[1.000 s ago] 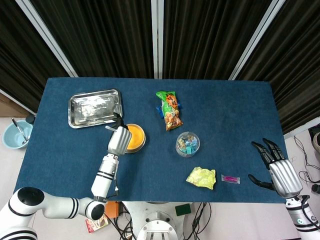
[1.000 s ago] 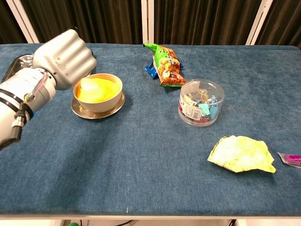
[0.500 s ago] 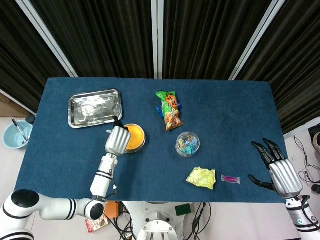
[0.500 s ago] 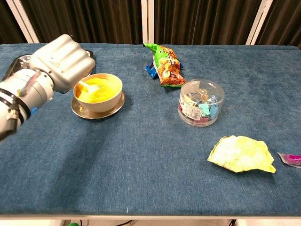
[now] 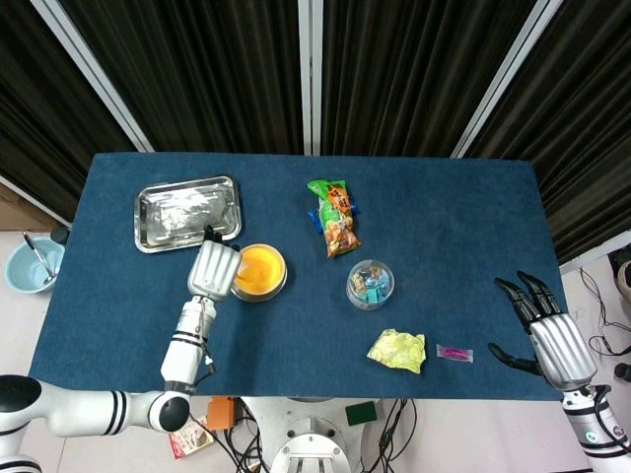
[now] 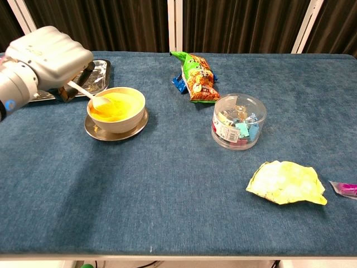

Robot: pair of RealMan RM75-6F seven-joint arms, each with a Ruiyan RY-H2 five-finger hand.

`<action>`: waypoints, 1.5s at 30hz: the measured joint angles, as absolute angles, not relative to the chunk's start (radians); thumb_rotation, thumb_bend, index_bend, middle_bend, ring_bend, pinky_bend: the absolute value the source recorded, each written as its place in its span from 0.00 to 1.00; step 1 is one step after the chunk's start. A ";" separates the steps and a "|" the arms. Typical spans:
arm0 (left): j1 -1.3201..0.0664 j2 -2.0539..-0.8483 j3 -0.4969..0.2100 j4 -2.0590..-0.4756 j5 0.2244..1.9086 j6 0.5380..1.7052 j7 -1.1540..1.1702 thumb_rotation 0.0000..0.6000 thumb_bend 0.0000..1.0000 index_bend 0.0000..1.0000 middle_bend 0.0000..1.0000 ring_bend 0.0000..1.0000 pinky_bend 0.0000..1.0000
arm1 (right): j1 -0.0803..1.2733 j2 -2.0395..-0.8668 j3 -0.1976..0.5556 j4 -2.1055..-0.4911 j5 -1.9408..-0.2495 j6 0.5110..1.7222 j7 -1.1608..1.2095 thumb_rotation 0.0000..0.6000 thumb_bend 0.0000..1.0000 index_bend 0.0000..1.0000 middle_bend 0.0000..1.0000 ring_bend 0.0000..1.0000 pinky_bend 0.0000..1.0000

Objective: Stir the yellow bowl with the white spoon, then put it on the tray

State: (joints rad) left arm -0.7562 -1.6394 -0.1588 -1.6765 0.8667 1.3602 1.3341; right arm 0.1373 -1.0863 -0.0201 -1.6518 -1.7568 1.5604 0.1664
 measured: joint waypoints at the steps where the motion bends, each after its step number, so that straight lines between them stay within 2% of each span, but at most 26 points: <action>1: -0.756 -1.628 -0.163 -1.687 0.862 1.357 1.324 1.00 0.44 0.60 0.53 0.37 0.26 | 0.136 -1.086 -0.020 -1.652 -1.757 1.562 0.167 1.00 0.18 0.06 0.14 0.00 0.10; 10: -0.764 -1.572 -0.183 -1.751 0.828 1.346 1.273 1.00 0.44 0.60 0.52 0.37 0.26 | 0.133 -1.085 -0.021 -1.649 -1.756 1.563 0.169 1.00 0.18 0.06 0.14 0.00 0.10; 24: -0.801 -1.556 -0.179 -1.778 0.811 1.381 1.306 1.00 0.44 0.60 0.53 0.37 0.26 | 0.132 -1.088 -0.020 -1.637 -1.755 1.567 0.180 1.00 0.18 0.06 0.14 0.00 0.10; 31: -0.828 -1.603 -0.106 -1.706 0.903 1.447 1.458 1.00 0.44 0.60 0.53 0.37 0.26 | 0.131 -1.091 -0.019 -1.630 -1.754 1.569 0.190 1.00 0.18 0.06 0.14 0.00 0.10; 38: -0.850 -1.709 -0.012 -1.537 1.049 1.512 1.640 1.00 0.45 0.60 0.54 0.37 0.27 | 0.128 -1.091 -0.019 -1.627 -1.754 1.575 0.194 1.00 0.18 0.06 0.14 0.00 0.10; 45: -0.849 -1.770 0.030 -1.440 1.155 1.536 1.701 1.00 0.45 0.61 0.54 0.37 0.27 | 0.126 -1.089 -0.019 -1.629 -1.755 1.578 0.197 1.00 0.18 0.06 0.14 0.00 0.10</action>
